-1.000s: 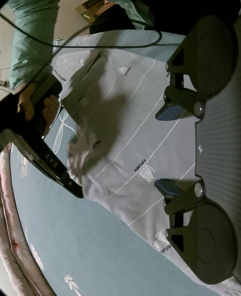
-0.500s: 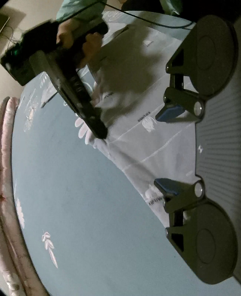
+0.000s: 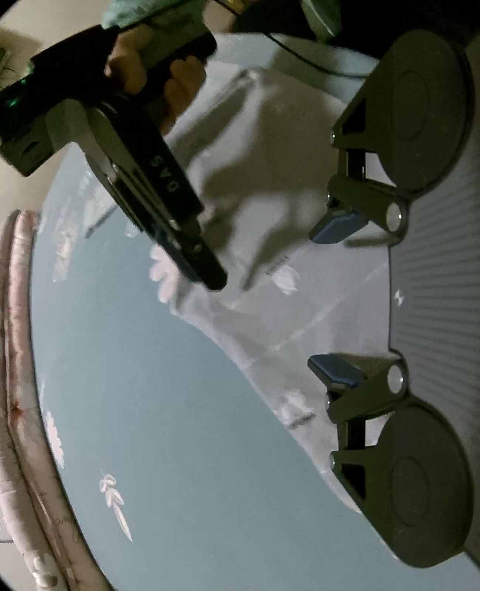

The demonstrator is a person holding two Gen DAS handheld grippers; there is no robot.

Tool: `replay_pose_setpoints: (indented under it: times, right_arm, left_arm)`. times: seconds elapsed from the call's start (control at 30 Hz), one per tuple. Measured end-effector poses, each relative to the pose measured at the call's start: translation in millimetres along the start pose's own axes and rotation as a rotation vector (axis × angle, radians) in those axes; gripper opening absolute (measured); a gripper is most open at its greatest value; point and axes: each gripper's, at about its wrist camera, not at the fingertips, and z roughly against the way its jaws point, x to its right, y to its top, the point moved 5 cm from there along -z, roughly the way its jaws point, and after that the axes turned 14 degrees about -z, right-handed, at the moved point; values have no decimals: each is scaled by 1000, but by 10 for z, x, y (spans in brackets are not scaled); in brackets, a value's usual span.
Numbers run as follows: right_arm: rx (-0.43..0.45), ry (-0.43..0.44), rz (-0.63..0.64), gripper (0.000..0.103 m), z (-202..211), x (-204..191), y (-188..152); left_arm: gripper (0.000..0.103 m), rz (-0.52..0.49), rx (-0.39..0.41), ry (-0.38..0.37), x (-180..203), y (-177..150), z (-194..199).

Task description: Fold clothes

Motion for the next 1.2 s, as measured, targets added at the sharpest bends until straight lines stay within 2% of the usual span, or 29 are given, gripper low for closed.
replay_pose_setpoints:
  times: [0.07, 0.17, 0.23, 0.3, 0.37, 0.43, 0.5, 0.53, 0.57, 0.63, 0.73, 0.87, 0.97, 1.1, 1.13, 1.17, 1.2]
  right_arm:
    - [-12, -40, -16, 31, -95, 20, -30]
    - [-2, -67, -18, 33, -71, -41, 1]
    - [18, -75, 24, 42, -8, -155, 10]
    - [38, -69, 91, 43, 65, -322, 14]
    - [45, -67, 153, 43, 74, -483, -19]
    - [44, -28, 207, 42, 60, -669, -33]
    - [32, 14, 280, 35, 6, -878, -47]
    - [24, 34, 325, 22, -39, -1001, -55]
    - [14, 51, 376, 17, -93, -1138, -66]
    - [2, 83, 483, 17, -138, -1367, -117]
    - [-2, 94, 639, 17, -286, -1718, -221]
    - [47, 80, 797, 17, -453, -2117, -269]
    - [28, 104, 817, 17, -592, -2319, -227]
    - [-19, 129, 871, 17, -618, -2469, -381]
    - [-38, 145, 864, 20, -579, -2483, -420]
    - [-61, 165, 844, 28, -548, -2493, -453]
    - [-78, 177, 821, 29, -542, -2500, -487]
  left_arm:
    - [66, 3, -16, 28, 12, -47, -46]
    - [66, 18, 25, 19, 40, -23, 101]
    - [66, 28, 54, 26, 25, -14, 240]
    - [67, 45, 89, 78, -92, -39, 458]
    - [68, 91, 112, 181, -335, -109, 702]
    - [68, 187, 112, 334, -712, -250, 971]
    - [68, 291, 86, 479, -1074, -417, 1181]
    - [68, 350, 57, 536, -1229, -513, 1245]
    - [68, 404, 31, 580, -1349, -606, 1285]
    - [68, 489, 7, 637, -1493, -789, 1316]
    - [68, 556, 9, 649, -1491, -998, 1293]
    - [69, 586, 17, 626, -1310, -1181, 1202]
    - [69, 593, 10, 629, -1238, -1324, 1201]
    - [69, 616, 26, 649, -1192, -1433, 1335]
    - [69, 623, 32, 649, -1178, -1458, 1375]
    - [69, 630, 37, 649, -1175, -1482, 1400]
    - [69, 636, 42, 649, -1172, -1507, 1425]
